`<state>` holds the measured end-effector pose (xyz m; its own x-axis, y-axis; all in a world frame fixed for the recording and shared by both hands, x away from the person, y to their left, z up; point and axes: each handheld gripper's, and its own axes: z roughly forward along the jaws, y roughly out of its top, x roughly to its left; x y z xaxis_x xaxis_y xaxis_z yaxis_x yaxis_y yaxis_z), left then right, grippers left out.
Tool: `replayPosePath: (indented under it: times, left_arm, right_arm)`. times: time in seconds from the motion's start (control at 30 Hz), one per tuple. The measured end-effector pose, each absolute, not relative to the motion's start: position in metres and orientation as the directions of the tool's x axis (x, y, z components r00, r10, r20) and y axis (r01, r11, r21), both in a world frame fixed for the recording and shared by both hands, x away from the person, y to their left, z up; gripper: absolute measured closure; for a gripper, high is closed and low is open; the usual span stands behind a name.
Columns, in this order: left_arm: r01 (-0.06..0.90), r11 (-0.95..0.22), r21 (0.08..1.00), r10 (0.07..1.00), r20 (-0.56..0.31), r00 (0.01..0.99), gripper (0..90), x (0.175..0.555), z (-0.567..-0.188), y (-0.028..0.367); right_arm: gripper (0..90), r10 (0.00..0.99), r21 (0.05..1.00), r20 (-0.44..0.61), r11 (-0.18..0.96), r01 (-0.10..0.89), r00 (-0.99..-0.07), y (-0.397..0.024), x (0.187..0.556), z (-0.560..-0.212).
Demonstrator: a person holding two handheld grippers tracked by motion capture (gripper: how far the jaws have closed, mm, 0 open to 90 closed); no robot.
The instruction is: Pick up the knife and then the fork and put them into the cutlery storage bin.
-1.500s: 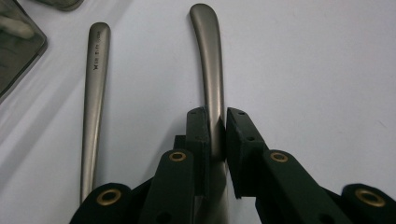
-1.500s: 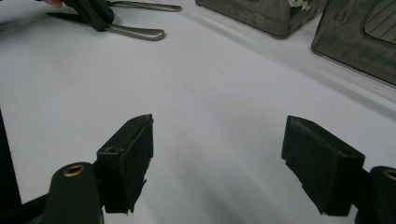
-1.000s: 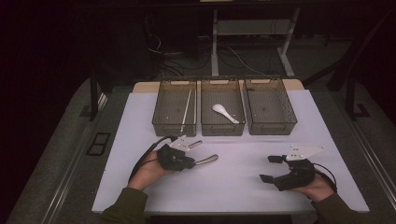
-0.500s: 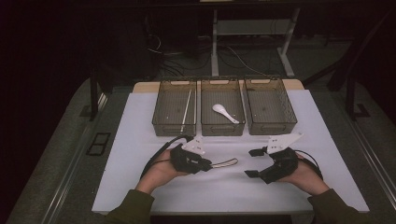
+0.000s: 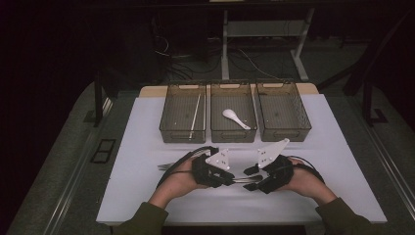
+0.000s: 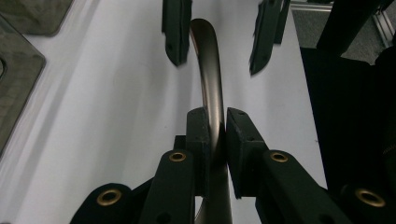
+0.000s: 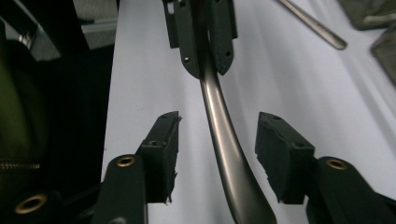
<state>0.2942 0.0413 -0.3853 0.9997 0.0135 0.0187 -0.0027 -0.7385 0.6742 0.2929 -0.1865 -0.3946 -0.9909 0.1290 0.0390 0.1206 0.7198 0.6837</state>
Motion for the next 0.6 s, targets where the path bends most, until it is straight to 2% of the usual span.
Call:
replayPosePath:
  times: [0.1, 0.23, 0.47, 0.6]
  left_arm:
    - [0.032, -0.738, 0.674, 0.035, -0.009, 0.999, 79.0, 0.29, -0.384, 0.041]
    - [-0.005, -0.75, 0.661, 0.012, 0.021, 1.0, 79.0, 0.29, -0.382, 0.038]
    - [-0.032, -0.758, 0.651, -0.006, 0.041, 0.999, 79.0, 0.289, -0.382, 0.036]
    - [-0.043, -0.764, 0.643, -0.02, 0.042, 0.999, 78.9, 0.289, -0.383, 0.035]
  right_arm:
    - [56.6, 0.106, 0.668, 0.043, 0.737, 0.108, -0.993, -0.179, 0.294, -0.397]
    - [64.7, 0.074, 0.631, 0.027, 0.772, 0.074, -0.997, -0.168, 0.295, -0.399]
    - [74.1, 0.06, 0.581, 0.019, 0.812, 0.06, -0.998, -0.154, 0.294, -0.402]
    - [76.4, 0.046, 0.568, 0.03, 0.821, 0.055, -0.999, -0.151, 0.293, -0.403]
